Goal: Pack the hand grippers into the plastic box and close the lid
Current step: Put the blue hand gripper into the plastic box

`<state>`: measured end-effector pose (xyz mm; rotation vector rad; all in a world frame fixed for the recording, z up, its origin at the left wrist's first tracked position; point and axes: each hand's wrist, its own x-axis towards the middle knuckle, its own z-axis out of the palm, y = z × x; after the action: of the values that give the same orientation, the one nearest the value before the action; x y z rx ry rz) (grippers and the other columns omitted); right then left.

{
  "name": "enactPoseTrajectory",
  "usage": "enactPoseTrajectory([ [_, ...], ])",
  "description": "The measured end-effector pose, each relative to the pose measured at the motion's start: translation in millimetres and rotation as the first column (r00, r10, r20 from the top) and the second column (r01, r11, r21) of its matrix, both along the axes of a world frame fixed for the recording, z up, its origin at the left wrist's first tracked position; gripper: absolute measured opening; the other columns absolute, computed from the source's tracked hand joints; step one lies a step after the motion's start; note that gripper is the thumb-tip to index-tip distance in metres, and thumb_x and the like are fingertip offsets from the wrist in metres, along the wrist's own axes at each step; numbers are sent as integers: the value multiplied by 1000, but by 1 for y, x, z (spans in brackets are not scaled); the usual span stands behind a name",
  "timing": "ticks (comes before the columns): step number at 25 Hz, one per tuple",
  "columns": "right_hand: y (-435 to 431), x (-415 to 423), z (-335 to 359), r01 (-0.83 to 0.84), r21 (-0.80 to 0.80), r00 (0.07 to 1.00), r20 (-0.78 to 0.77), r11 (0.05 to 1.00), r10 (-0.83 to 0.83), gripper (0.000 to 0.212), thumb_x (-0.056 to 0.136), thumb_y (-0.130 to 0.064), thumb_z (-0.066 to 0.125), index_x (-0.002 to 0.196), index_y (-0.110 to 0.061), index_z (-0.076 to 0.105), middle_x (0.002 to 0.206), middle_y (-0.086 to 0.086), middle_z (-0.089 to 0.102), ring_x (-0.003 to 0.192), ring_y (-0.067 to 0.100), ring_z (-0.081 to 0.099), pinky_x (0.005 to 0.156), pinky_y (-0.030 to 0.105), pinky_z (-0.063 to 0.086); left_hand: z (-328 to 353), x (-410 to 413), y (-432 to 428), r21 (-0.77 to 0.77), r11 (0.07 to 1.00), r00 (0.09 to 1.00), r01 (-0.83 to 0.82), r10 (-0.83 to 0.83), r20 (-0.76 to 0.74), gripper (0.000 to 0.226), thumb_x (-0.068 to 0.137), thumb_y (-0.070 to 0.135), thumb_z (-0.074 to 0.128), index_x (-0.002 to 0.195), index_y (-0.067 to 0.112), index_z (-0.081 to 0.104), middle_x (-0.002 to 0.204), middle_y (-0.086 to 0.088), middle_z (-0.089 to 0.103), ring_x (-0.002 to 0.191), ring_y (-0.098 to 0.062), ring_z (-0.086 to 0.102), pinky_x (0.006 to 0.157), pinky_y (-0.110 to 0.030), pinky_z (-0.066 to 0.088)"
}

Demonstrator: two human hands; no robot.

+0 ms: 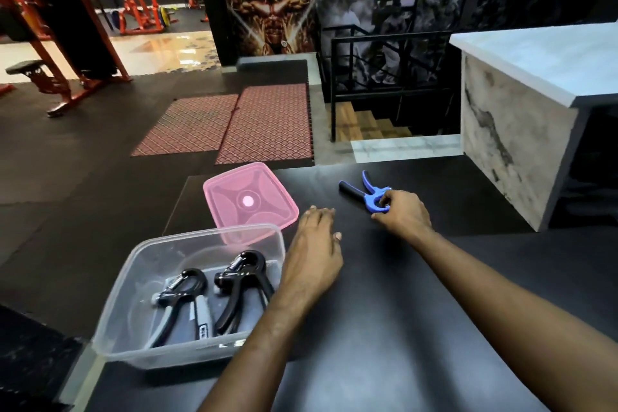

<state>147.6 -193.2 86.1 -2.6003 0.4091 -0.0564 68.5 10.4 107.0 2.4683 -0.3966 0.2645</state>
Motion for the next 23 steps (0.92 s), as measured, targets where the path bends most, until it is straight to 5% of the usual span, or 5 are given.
enactPoseTrajectory([
  [5, -38, 47, -27, -228, -62, 973, 12, 972, 229, 63, 68, -49, 78, 120, -18, 61, 125, 2, 59, 117, 26, 52, 90, 40, 48, -50, 10, -35, 87, 994, 971, -71, 88, -221, 52, 94, 19, 48, 143, 5, 40, 149, -12, 43, 144, -26, 29, 118, -27, 15],
  [10, -41, 68, -37, -345, -252, 939, -78, 904, 336, 76, 70, -72, 66, 125, -21, 56, 126, 1, 52, 121, 28, 40, 92, 44, 39, -66, 10, -34, 156, 970, 918, -186, 228, -325, 53, 93, 22, 51, 142, 6, 40, 148, -10, 43, 139, -23, 36, 116, -30, 24],
  [16, -49, 82, -26, -425, -159, 900, -178, 891, 397, 61, 80, -17, 61, 136, -39, 54, 162, 1, 19, 146, 30, 13, 112, 54, 22, -67, 13, -36, 172, 958, 909, -230, 275, -314, 48, 92, 17, 50, 139, 8, 44, 144, -8, 48, 135, -23, 41, 113, -30, 29],
  [20, -36, 67, -24, -174, -118, 984, 17, 978, 177, 42, 87, -32, 57, 125, -14, 58, 137, 14, 48, 127, 35, 40, 99, 47, 40, -62, 14, -36, 153, 960, 905, -236, 275, -325, 48, 93, 15, 47, 140, 8, 44, 143, -8, 48, 133, -23, 44, 112, -31, 32],
  [23, -16, 53, -27, -88, -8, 994, -61, 996, 88, 69, 79, -56, 67, 125, -8, 50, 128, 16, 54, 117, 36, 55, 86, 40, 46, -55, 12, -35, 136, 964, 904, -226, 260, -340, 47, 94, 16, 45, 140, 8, 43, 142, -8, 48, 131, -23, 47, 110, -32, 35],
])
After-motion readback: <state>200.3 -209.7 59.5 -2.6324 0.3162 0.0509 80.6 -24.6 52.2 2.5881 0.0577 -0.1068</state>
